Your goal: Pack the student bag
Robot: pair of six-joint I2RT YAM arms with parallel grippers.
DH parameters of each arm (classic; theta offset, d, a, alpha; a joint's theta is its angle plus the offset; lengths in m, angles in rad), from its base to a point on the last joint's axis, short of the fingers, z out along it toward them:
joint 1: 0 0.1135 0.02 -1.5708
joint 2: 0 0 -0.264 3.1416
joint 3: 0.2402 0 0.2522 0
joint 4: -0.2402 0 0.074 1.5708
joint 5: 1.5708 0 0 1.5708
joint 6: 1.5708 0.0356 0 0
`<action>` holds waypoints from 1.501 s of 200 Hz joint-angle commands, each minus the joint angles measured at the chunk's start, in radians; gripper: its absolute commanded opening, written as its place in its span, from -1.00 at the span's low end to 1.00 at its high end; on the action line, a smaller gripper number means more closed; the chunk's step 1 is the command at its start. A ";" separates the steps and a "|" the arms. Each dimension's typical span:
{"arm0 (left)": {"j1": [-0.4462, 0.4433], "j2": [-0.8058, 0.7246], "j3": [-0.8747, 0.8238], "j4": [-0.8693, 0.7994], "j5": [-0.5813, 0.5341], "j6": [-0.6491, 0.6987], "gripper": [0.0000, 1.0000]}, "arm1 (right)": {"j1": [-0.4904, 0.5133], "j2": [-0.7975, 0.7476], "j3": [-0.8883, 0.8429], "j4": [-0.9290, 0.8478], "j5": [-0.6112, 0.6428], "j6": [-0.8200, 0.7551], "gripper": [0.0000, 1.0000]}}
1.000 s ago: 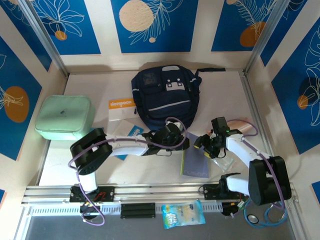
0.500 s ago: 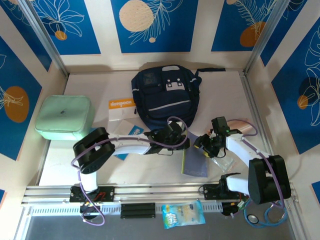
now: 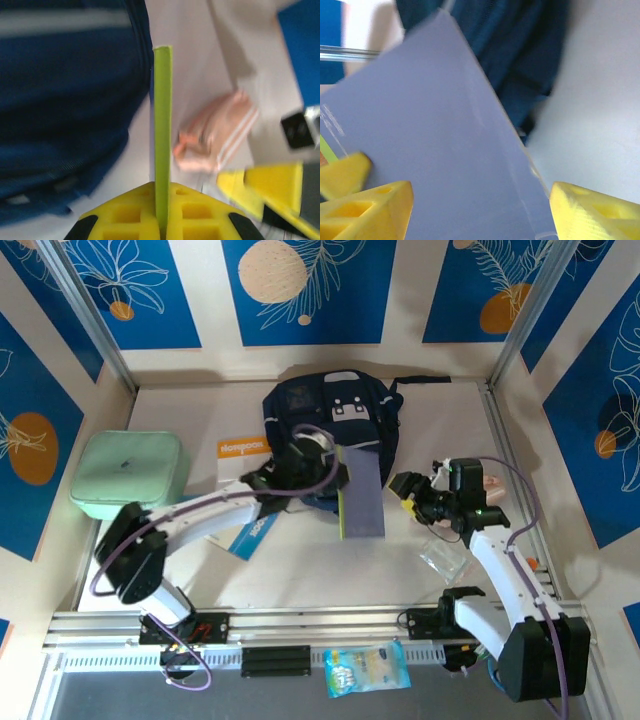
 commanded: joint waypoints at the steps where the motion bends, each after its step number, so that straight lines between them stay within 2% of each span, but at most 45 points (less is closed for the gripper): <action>1: 0.088 -0.081 0.021 0.028 -0.040 -0.060 -1.00 | 0.030 0.025 0.013 0.222 -0.113 0.162 0.52; 38: 0.187 -0.129 0.008 0.165 -0.062 -0.186 -1.00 | 0.142 0.110 -0.003 0.515 -0.054 0.335 0.65; 62: 0.227 -0.123 -0.012 0.277 -0.066 -0.274 -1.00 | 0.204 0.204 0.034 0.611 -0.044 0.411 0.67; 116: 0.243 -0.108 -0.038 0.397 -0.091 -0.381 -1.00 | 0.300 0.352 0.030 0.989 0.049 0.578 0.71; 143: 0.245 -0.115 -0.065 0.433 -0.106 -0.404 -1.00 | 0.306 0.385 0.068 1.014 0.077 0.596 0.61; 186: 0.253 -0.118 -0.077 0.433 -0.110 -0.409 -1.00 | 0.317 0.446 0.101 1.088 0.056 0.631 0.28; 203: 0.260 -0.122 -0.084 0.398 -0.101 -0.407 -1.00 | 0.307 0.462 0.108 1.116 0.032 0.618 -0.02; 237: 0.273 -0.150 -0.127 0.311 -0.128 -0.385 -1.00 | 0.290 0.432 0.087 1.032 0.043 0.566 -0.40; 255: 0.275 -0.152 -0.128 0.269 -0.113 -0.351 -1.00 | 0.286 0.410 0.093 0.964 0.051 0.521 -0.77; 259: 0.274 -0.150 -0.122 0.246 -0.111 -0.343 -0.93 | 0.284 0.405 0.094 0.948 0.053 0.504 -0.87; 266: 0.272 -0.144 -0.100 0.188 -0.101 -0.317 -0.71 | 0.286 0.394 0.104 0.907 0.059 0.467 -1.00; 280: 0.270 -0.122 -0.031 0.033 -0.078 -0.224 -0.25 | 0.280 0.354 0.131 0.756 0.097 0.368 -1.00; 300: 0.264 -0.084 0.032 -0.123 -0.077 -0.045 0.21 | 0.257 0.277 0.165 0.550 0.182 0.217 -1.00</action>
